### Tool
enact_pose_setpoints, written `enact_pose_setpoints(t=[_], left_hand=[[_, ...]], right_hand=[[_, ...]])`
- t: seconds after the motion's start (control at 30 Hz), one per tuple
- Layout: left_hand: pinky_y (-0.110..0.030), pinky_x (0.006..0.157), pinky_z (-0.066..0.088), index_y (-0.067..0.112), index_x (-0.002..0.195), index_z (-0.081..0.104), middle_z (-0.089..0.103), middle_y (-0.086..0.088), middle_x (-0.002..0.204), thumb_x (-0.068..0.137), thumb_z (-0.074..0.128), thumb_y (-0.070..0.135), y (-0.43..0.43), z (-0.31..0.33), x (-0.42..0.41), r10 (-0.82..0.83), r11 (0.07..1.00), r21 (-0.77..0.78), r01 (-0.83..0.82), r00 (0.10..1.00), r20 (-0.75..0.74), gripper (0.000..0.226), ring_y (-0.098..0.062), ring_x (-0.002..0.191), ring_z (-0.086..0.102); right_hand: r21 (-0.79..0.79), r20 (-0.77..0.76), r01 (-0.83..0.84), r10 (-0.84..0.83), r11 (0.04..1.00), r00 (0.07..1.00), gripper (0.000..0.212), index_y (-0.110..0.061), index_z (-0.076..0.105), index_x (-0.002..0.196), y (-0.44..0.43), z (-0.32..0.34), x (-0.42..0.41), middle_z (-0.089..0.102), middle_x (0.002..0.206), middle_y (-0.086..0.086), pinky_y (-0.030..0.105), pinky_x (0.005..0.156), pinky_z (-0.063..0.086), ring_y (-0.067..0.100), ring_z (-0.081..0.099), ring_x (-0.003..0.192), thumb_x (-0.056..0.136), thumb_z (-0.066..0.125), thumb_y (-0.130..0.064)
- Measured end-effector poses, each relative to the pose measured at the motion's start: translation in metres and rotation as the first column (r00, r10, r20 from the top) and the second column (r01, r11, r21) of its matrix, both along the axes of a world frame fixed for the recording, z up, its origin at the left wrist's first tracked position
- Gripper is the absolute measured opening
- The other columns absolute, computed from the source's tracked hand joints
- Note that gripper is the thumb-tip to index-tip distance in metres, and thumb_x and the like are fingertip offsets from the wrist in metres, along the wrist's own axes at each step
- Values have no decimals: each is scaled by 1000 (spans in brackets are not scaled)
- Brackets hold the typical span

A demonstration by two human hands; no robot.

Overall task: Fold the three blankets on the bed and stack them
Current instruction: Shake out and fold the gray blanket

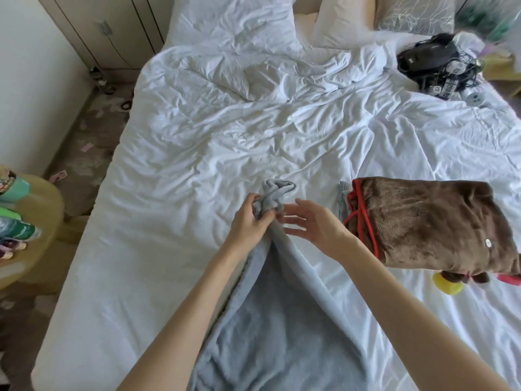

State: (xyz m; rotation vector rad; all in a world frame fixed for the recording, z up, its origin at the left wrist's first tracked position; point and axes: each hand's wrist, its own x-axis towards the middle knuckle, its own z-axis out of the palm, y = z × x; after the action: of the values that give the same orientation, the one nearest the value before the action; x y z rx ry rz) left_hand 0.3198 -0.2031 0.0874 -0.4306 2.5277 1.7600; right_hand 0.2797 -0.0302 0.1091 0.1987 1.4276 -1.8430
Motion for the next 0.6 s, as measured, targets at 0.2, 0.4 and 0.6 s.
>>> enact_pose_setpoints(t=[0.2, 0.4, 0.6], left_hand=[[-17, 64, 40, 14, 93, 62, 59, 3, 80, 94, 53, 10, 4, 97, 44, -93, 995, -59, 87, 988, -121, 9, -1, 69, 53], [-14, 69, 38, 13, 78, 56, 55, 11, 70, 98, 44, 2, 9, 196, 97, -177, 980, -131, 150, 958, -224, 26, -2, 70, 52], [-26, 68, 34, -4, 86, 54, 43, -8, 77, 101, 43, 8, -1, 278, 142, -143, 967, -246, 61, 932, -333, 22, -9, 71, 44]], right_hand=[[461, -736, 209, 240, 862, 633, 53, -9, 53, 123, 24, 80, 33, 53, 122, 0, 30, 91, 38, 16, 45, 113, 74, 68, 4], [766, -640, 295, 718, 572, 271, 44, -12, 62, 114, 48, 152, 55, 61, 90, 3, 36, 104, 28, 28, 55, 107, 73, 74, -20], [641, -691, 563, 712, 521, 128, 43, -17, 71, 109, 88, 220, 86, 54, 112, 5, 34, 97, 26, 28, 42, 113, 74, 76, -43]])
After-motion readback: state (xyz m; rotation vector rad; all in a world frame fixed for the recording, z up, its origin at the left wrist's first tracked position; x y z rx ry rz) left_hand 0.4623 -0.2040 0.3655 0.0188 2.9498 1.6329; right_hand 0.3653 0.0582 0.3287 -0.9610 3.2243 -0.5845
